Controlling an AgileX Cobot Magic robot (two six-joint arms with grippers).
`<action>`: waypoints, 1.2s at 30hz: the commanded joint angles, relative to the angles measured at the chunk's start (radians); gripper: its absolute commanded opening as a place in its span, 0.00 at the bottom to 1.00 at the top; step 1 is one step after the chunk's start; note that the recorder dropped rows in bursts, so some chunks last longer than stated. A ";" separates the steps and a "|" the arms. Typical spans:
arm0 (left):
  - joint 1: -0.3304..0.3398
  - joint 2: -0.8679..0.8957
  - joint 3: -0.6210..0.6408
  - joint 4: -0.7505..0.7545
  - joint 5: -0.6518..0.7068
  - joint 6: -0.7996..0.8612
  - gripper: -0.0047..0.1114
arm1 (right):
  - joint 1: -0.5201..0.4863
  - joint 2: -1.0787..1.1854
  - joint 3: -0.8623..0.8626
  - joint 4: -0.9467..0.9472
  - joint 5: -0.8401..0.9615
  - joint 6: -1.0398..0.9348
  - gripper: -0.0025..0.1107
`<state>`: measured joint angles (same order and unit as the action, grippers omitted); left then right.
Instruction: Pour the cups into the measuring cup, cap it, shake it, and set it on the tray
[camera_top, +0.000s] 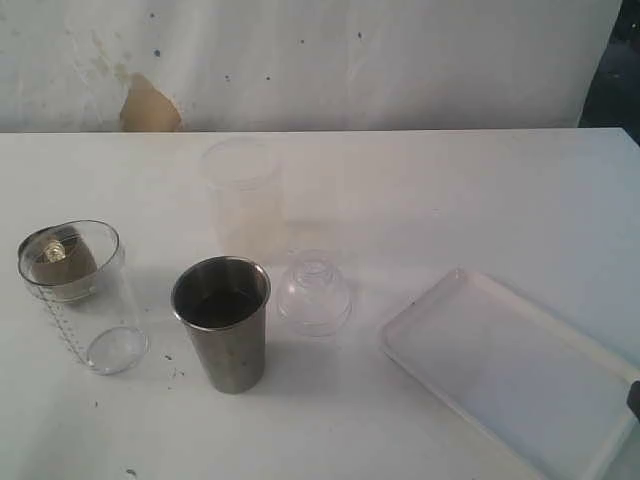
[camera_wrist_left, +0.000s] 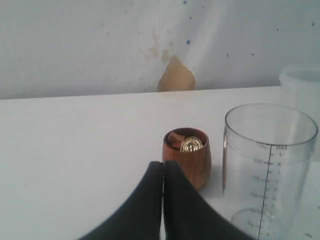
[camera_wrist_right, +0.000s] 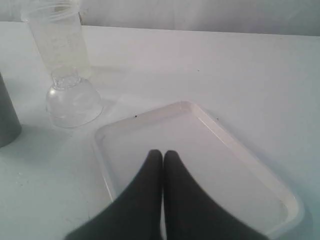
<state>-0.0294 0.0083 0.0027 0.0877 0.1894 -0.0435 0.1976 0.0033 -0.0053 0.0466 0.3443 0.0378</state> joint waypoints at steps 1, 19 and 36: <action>-0.004 0.003 -0.003 -0.105 -0.141 -0.011 0.05 | 0.001 -0.003 0.005 0.002 -0.002 0.001 0.02; -0.004 0.006 -0.020 -0.280 -0.669 -0.399 0.04 | 0.001 -0.003 0.005 0.002 -0.002 0.001 0.02; -0.004 0.698 -0.524 -0.119 -0.487 0.043 0.42 | 0.001 -0.003 0.005 0.002 -0.002 0.001 0.02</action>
<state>-0.0294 0.6230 -0.5182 -0.0401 -0.3263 -0.0419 0.1976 0.0033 -0.0053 0.0466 0.3443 0.0378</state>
